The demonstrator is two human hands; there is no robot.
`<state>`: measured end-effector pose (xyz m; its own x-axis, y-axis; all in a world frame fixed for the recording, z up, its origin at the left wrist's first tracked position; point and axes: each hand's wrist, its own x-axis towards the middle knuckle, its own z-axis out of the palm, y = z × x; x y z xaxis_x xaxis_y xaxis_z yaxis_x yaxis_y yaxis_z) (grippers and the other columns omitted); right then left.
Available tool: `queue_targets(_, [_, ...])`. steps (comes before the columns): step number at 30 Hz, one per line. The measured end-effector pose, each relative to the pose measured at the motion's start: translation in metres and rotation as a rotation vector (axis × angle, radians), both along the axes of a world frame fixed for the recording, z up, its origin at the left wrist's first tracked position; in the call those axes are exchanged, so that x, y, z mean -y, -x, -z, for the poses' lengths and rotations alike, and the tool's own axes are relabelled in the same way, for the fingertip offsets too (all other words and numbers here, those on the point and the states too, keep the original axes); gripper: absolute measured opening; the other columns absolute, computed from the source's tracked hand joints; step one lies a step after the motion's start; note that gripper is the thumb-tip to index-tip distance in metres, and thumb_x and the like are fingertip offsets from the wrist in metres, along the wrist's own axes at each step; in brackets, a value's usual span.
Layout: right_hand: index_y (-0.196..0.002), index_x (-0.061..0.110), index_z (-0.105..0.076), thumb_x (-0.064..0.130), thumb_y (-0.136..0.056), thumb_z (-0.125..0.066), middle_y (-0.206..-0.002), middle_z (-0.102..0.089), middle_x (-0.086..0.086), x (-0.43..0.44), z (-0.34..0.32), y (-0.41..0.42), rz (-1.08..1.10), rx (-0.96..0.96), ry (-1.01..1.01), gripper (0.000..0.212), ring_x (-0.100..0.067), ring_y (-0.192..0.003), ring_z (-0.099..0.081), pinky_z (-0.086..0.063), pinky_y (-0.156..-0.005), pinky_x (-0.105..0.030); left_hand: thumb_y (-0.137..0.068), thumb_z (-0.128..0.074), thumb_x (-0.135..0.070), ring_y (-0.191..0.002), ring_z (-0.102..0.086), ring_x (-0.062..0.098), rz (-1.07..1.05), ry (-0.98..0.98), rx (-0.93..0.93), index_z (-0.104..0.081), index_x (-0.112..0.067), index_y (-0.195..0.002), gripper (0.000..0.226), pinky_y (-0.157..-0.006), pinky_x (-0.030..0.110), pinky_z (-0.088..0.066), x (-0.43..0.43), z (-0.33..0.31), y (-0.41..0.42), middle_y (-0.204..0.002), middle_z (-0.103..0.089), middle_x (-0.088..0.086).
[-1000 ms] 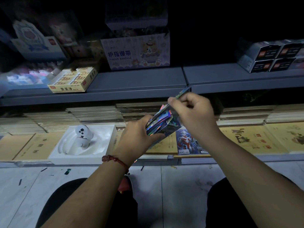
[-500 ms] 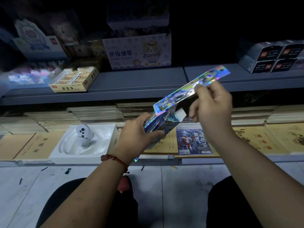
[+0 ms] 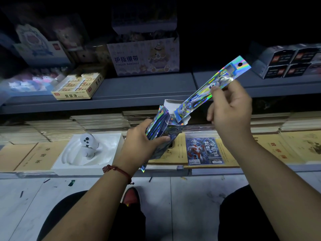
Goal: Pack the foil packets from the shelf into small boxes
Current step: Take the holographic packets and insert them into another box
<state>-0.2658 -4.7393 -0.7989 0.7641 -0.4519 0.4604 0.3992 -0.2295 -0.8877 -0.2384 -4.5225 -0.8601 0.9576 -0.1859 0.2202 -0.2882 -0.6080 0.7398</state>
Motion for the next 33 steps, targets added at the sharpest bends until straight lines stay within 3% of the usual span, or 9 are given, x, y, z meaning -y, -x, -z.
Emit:
queue_targets(3, [-0.082, 0.015, -0.055, 0.015, -0.104, -0.054, -0.056, -0.037, -0.031, -0.002, 0.002, 0.0, -0.046, 0.001, 0.1, 0.022, -0.045, -0.046, -0.04, -0.031, -0.041, -0.034, -0.073, -0.089, -0.042, -0.075, -0.061, -0.006, -0.004, 0.0, 0.0, -0.065, -0.034, -0.093, 0.032, -0.061, 0.007, -0.038, 0.0, -0.001, 0.001, -0.075, -0.067, -0.021])
queue_targets(6, [-0.086, 0.012, -0.059, 0.033, -0.1, -0.056, -0.059, -0.043, -0.032, -0.002, 0.008, -0.002, -0.069, -0.041, 0.196, 0.025, -0.046, -0.05, -0.043, -0.038, -0.047, -0.053, -0.074, -0.088, -0.041, -0.077, -0.061, -0.008, -0.001, 0.012, -0.009, -0.066, -0.034, -0.098, 0.033, -0.061, 0.006, -0.039, 0.001, -0.002, 0.002, -0.078, -0.068, -0.022])
queue_targets(10, [-0.083, 0.009, -0.068, 0.029, -0.097, -0.064, -0.073, -0.058, -0.016, -0.005, 0.016, -0.003, -0.094, -0.113, 0.389, 0.025, -0.029, -0.06, -0.049, -0.038, -0.055, -0.038, -0.076, -0.087, -0.04, -0.079, -0.062, -0.005, 0.016, 0.034, -0.002, -0.067, -0.03, -0.104, 0.036, -0.063, 0.006, -0.042, 0.002, -0.004, 0.003, -0.081, -0.07, -0.017])
queue_targets(14, [-0.074, 0.009, -0.069, 0.035, -0.09, -0.073, -0.082, -0.054, -0.002, -0.01, 0.023, -0.004, -0.165, -0.321, 0.567, 0.031, -0.012, -0.064, -0.048, -0.038, -0.06, -0.032, -0.075, -0.088, -0.038, -0.077, -0.063, -0.006, 0.025, 0.022, 0.01, -0.067, -0.03, -0.105, 0.037, -0.062, 0.007, -0.042, 0.003, -0.003, 0.003, -0.081, -0.07, -0.017])
queue_targets(18, [-0.081, 0.013, -0.066, 0.036, -0.095, -0.068, -0.066, -0.055, 0.002, -0.012, 0.017, 0.0, -0.119, -0.251, 0.402, 0.028, -0.01, -0.053, -0.042, -0.034, -0.051, -0.025, -0.075, -0.088, -0.04, -0.078, -0.064, -0.005, 0.018, 0.029, -0.011, -0.067, -0.032, -0.106, 0.039, -0.062, 0.008, -0.044, 0.001, -0.002, 0.002, -0.083, -0.071, -0.018])
queue_targets(20, [-0.083, 0.012, -0.065, 0.028, -0.098, -0.065, -0.056, -0.051, -0.002, -0.01, 0.014, -0.001, -0.083, -0.183, 0.301, 0.022, -0.016, -0.049, -0.039, -0.032, -0.049, -0.032, -0.074, -0.088, -0.041, -0.079, -0.064, -0.005, 0.022, 0.029, -0.014, -0.068, -0.031, -0.107, 0.04, -0.063, 0.01, -0.047, 0.001, -0.001, 0.002, -0.084, -0.071, -0.018])
queue_targets(23, [-0.082, 0.011, -0.066, 0.021, -0.098, -0.065, -0.05, -0.044, 0.008, -0.011, 0.017, 0.0, -0.088, -0.205, 0.346, 0.018, -0.009, -0.046, -0.035, -0.028, -0.048, -0.025, -0.075, -0.088, -0.04, -0.08, -0.065, -0.004, 0.034, 0.025, 0.003, -0.069, -0.03, -0.108, 0.04, -0.068, 0.016, -0.051, 0.002, -0.001, 0.003, -0.086, -0.072, -0.018])
queue_targets(28, [-0.077, 0.015, -0.059, 0.027, -0.092, -0.063, -0.073, -0.064, -0.002, -0.018, 0.03, 0.001, -0.146, -0.414, 0.649, 0.019, -0.025, -0.071, -0.062, -0.053, -0.059, -0.042, -0.073, -0.089, -0.039, -0.077, -0.063, -0.006, 0.057, -0.006, 0.012, -0.067, -0.033, -0.101, 0.036, -0.063, 0.009, -0.043, 0.003, 0.001, 0.004, -0.081, -0.069, -0.02])
queue_targets(33, [-0.083, 0.023, -0.07, 0.021, -0.091, -0.068, -0.068, -0.066, 0.003, -0.016, 0.019, 0.003, -0.077, -0.33, 0.456, 0.009, -0.006, -0.055, -0.054, -0.049, -0.056, -0.028, -0.073, -0.09, -0.036, -0.074, -0.063, -0.008, 0.054, 0.007, 0.018, -0.063, -0.04, -0.095, 0.035, -0.063, 0.007, -0.042, 0.002, -0.001, 0.004, -0.078, -0.069, -0.022])
